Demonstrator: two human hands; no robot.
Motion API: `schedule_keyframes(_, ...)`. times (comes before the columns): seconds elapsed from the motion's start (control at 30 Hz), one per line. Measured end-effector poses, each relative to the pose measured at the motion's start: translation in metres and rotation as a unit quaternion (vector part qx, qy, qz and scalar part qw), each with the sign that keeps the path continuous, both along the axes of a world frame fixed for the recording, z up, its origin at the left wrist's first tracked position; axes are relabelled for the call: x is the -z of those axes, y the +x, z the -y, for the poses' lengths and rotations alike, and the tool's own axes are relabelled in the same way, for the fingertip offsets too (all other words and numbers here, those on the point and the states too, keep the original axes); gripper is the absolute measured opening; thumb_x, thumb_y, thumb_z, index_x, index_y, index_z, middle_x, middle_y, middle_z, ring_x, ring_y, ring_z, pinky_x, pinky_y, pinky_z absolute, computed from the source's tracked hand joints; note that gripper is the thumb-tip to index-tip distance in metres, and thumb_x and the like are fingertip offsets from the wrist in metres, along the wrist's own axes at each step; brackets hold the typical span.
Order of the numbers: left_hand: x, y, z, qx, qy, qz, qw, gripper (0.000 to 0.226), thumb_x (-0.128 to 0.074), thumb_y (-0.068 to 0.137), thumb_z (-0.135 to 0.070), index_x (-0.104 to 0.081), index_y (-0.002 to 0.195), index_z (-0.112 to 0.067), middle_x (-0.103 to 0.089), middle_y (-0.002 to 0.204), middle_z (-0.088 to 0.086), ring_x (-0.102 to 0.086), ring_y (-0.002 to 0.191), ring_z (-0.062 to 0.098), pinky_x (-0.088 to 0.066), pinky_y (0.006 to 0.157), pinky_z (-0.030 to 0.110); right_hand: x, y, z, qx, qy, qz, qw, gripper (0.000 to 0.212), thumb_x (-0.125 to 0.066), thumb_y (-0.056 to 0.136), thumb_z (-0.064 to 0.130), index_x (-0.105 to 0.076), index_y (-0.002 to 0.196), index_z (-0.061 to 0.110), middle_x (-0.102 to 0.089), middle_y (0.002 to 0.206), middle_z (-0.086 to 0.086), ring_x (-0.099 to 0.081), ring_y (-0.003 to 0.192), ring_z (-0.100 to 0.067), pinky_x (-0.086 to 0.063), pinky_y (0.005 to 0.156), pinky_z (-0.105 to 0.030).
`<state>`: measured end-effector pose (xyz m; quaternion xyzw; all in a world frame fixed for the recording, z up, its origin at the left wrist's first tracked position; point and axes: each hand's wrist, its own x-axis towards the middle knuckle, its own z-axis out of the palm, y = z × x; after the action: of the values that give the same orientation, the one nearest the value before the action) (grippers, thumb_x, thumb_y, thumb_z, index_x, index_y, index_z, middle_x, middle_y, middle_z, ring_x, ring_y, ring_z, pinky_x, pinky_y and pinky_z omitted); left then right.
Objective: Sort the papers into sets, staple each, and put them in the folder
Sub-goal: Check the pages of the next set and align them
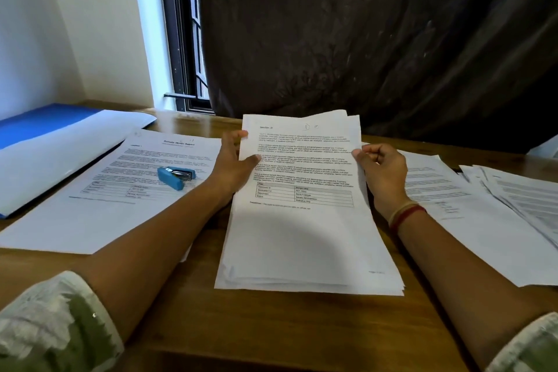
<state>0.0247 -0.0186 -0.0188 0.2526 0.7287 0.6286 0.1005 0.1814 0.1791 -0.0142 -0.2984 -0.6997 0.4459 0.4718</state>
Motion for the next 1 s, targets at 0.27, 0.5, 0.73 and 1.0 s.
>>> schedule_keyframes(0.27, -0.003, -0.003, 0.005, 0.019, 0.043, 0.068, 0.997, 0.055, -0.059, 0.092, -0.007, -0.033, 0.137, -0.026, -0.056, 0.133, 0.003, -0.062, 0.11, 0.025, -0.057, 0.081, 0.041, -0.01, 0.009, 0.0, -0.2, -0.121, -0.056, 0.971, 0.008, -0.054, 0.097, 0.017, -0.06, 0.091, 0.016, -0.07, 0.093, 0.002, -0.068, 0.082, -0.017, -0.055, 0.065, -0.026)
schedule_keyframes(0.5, -0.006, 0.003, 0.009, 0.054, 0.056, 0.067, 0.995, 0.051, -0.06, 0.09, 0.001, -0.048, 0.132, -0.025, -0.06, 0.122, 0.002, -0.062, 0.104, 0.023, -0.059, 0.07, 0.027, -0.013, 0.014, -0.002, -0.359, -0.175, -0.049, 0.916, 0.029, -0.039, 0.095, 0.021, -0.062, 0.105, 0.006, -0.066, 0.104, -0.018, -0.064, 0.092, -0.028, -0.055, 0.081, -0.041)
schedule_keyframes(0.73, -0.007, 0.009, 0.008, 0.058, 0.096, -0.025, 0.993, 0.023, -0.064, 0.084, 0.006, -0.065, 0.07, -0.013, -0.058, 0.125, 0.006, -0.057, 0.104, 0.023, -0.054, 0.066, 0.013, -0.013, 0.01, -0.003, -0.196, -0.192, -0.093, 0.957, 0.018, -0.054, 0.097, 0.022, -0.063, 0.082, 0.016, -0.073, 0.074, 0.005, -0.068, 0.075, -0.017, -0.056, 0.071, -0.03)
schedule_keyframes(1.0, 0.002, -0.005, 0.002, 0.064, 0.09, -0.232, 0.967, 0.05, -0.075, 0.076, 0.0, -0.058, 0.121, 0.009, -0.06, 0.105, -0.041, -0.054, 0.11, -0.011, -0.052, 0.092, 0.021, -0.006, 0.008, -0.011, -0.145, -0.094, -0.021, 0.985, 0.031, -0.072, 0.083, 0.007, -0.06, 0.108, 0.019, -0.071, 0.097, -0.005, -0.072, 0.083, -0.026, -0.06, 0.075, -0.043)
